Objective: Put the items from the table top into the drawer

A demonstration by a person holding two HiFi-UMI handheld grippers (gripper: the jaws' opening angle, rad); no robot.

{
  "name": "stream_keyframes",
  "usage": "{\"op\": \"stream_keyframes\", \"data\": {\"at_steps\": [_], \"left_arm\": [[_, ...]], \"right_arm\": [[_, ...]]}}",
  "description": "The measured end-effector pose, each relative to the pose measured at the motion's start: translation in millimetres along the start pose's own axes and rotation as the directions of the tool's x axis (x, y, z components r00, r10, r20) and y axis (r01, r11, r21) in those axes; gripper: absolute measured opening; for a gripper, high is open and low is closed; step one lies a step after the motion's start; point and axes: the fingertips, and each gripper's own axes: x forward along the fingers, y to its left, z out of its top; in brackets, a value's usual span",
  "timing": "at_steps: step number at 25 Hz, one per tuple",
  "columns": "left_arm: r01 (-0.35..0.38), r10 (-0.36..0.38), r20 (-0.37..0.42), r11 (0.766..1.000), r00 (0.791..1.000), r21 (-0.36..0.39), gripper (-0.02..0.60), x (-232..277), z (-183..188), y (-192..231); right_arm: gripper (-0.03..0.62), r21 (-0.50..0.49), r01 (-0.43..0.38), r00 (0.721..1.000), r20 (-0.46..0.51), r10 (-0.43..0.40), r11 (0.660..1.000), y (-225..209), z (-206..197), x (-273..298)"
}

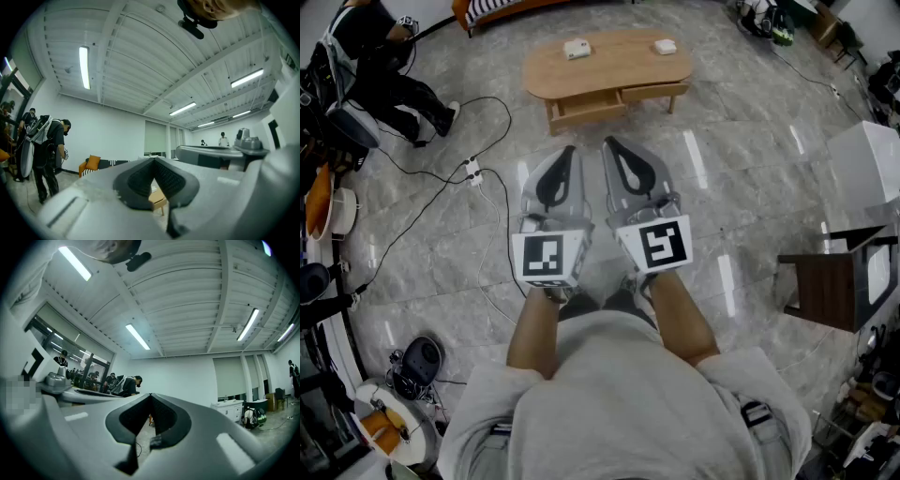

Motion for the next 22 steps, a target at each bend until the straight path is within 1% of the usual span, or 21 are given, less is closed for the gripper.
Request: {"op": "stream_keyframes", "data": {"at_steps": [5, 9, 11, 15, 19, 22], "left_arm": [[-0.006, 0.006, -0.002, 1.000, 1.000, 0.005, 0.018, 0, -5, 21], [-0.036, 0.036, -0.017, 0.999, 0.999, -0.023, 0.018, -5, -13, 54], [-0.048, 0.047, -0.021, 0.998, 0.999, -0.033, 0.018, -6, -14, 70], [-0.040, 0.039, -0.032, 0.999, 0.999, -0.029, 0.018, -8, -19, 95], [-0.028, 0.026, -0.043, 0.999, 0.999, -0.034, 0.018, -11, -26, 116], [-0.034, 0.032, -0.051, 0.998, 0.998, -0.044, 0.018, -3, -31, 131]], "right_arm": [[0.006, -0.006, 0.004, 1.000, -0.005, -0.004, 1.000, 9, -5, 15], [0.006, -0.005, -0.009, 1.000, -0.009, 0.009, 1.000, 24, -12, 30], [0.008, 0.001, -0.001, 1.000, -0.009, 0.001, 1.000, 29, -16, 38], [0.008, 0.021, 0.019, 1.000, -0.016, -0.019, 1.000, 41, -21, 59], [0.006, 0.005, 0.026, 1.000, -0.009, -0.026, 1.000, 56, -25, 74], [0.006, 0.002, 0.031, 0.999, -0.021, -0.031, 1.000, 56, -34, 86]]}}
